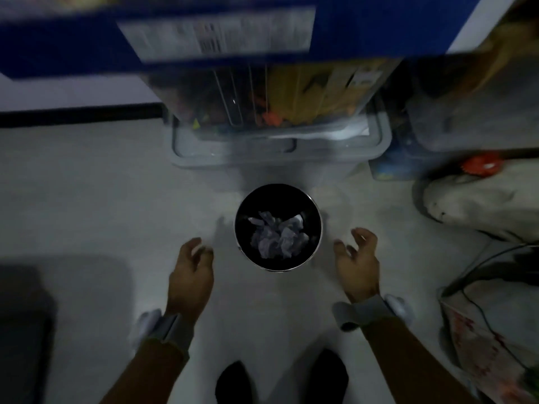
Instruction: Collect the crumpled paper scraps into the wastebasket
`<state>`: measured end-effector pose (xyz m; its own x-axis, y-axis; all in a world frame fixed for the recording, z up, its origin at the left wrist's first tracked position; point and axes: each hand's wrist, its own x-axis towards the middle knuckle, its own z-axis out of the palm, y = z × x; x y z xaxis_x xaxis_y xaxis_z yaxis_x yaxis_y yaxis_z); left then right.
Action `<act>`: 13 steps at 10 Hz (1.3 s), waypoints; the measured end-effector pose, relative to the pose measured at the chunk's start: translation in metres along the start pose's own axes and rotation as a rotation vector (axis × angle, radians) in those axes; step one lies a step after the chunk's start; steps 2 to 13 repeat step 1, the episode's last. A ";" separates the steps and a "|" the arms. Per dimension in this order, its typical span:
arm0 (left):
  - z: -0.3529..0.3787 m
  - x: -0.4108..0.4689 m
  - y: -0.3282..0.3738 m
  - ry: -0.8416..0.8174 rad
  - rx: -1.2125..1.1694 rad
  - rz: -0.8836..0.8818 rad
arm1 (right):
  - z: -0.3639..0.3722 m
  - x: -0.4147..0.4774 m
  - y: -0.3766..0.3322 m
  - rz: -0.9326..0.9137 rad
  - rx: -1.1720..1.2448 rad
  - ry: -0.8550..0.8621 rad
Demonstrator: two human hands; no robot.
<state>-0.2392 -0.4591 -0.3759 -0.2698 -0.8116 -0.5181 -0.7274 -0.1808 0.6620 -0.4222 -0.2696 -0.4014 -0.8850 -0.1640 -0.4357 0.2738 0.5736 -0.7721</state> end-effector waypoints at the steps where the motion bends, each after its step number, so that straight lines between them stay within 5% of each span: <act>1: -0.057 -0.067 0.005 0.009 -0.097 -0.046 | -0.061 -0.049 -0.024 0.002 0.061 0.127; 13: -0.057 -0.067 0.005 0.009 -0.097 -0.046 | -0.061 -0.049 -0.024 0.002 0.061 0.127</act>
